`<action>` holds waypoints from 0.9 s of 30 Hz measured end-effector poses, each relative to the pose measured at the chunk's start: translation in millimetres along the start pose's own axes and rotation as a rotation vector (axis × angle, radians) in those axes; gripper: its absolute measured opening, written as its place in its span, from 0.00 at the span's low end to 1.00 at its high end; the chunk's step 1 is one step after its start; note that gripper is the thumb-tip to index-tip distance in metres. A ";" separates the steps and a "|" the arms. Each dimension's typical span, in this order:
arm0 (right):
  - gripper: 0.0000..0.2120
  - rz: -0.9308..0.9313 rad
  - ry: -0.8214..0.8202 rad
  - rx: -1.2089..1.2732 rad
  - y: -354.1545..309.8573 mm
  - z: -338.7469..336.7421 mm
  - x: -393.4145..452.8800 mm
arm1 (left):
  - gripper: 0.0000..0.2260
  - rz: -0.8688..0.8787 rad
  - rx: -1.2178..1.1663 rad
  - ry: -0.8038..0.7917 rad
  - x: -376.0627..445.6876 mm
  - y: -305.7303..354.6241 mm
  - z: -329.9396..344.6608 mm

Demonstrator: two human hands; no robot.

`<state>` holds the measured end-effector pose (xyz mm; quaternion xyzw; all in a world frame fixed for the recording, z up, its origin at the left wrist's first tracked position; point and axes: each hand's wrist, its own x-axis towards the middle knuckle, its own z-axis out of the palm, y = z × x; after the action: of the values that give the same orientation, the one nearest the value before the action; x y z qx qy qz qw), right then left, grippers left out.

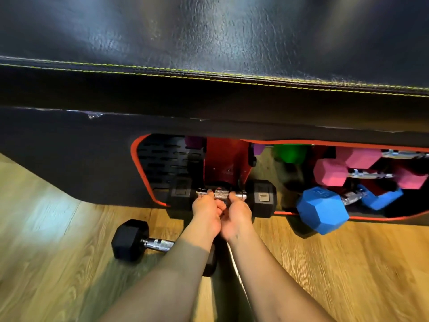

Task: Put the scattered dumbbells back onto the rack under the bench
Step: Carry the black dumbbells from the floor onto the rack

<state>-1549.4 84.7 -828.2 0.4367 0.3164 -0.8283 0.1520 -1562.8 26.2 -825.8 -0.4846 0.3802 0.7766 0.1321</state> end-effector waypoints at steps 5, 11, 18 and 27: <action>0.14 -0.027 0.013 0.005 -4.1 -0.3 2.0 | 0.09 0.053 0.089 -0.002 1.1 -2.0 6.9; 0.14 -0.032 0.057 -0.044 -3.5 -1.2 5.9 | 0.06 0.072 0.135 0.026 7.5 -7.6 8.5; 0.13 -0.043 0.052 -0.091 0.1 -0.2 5.8 | 0.11 0.078 0.142 0.072 19.3 -9.7 7.5; 0.17 -0.110 0.026 -0.026 -3.3 9.1 12.8 | 0.06 0.113 0.182 0.051 26.0 -1.6 15.2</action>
<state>-1564.2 81.5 -833.6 0.4273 0.3527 -0.8254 0.1079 -1584.6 34.0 -845.0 -0.4681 0.4790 0.7325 0.1219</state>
